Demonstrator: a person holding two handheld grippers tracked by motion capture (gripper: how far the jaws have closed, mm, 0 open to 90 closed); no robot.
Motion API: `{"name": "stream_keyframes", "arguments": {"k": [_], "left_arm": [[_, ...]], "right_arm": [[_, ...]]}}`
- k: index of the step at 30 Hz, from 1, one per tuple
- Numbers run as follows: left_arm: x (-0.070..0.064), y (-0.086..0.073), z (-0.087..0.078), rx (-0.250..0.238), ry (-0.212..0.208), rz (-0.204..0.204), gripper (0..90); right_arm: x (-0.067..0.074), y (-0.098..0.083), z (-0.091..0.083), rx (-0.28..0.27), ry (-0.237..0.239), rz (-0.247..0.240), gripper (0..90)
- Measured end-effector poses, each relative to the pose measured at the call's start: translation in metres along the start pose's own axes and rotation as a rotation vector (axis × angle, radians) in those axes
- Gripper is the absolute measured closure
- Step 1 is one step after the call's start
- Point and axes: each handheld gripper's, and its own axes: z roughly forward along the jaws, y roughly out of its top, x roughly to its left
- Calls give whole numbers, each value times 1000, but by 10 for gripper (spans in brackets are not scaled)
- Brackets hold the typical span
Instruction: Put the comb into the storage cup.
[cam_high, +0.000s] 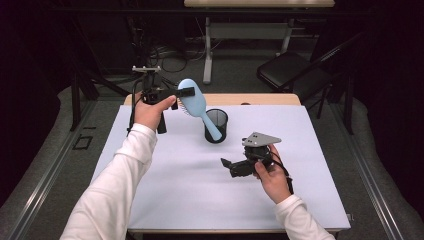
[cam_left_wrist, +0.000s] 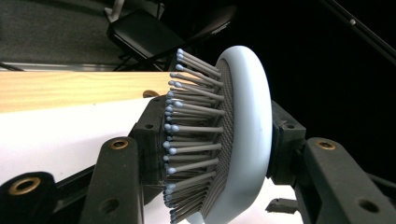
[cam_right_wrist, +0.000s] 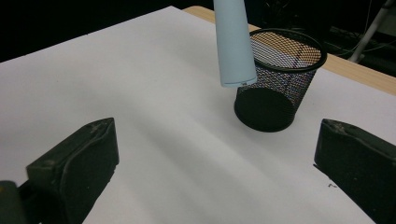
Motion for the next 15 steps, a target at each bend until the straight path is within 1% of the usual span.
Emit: {"name": "stream_keyframes", "arguments": {"k": [6,12,15], "left_arm": [[-3,5,1,1,9,11,510],[-7,8,1,-10,0,15,510],[-9,8,2,-5,-1,20,510]], "right_arm": [[0,0,0,-2,-2,2,0],[0,0,0,-2,-2,1,0],[0,0,0,-1,-2,-1,0]]}}
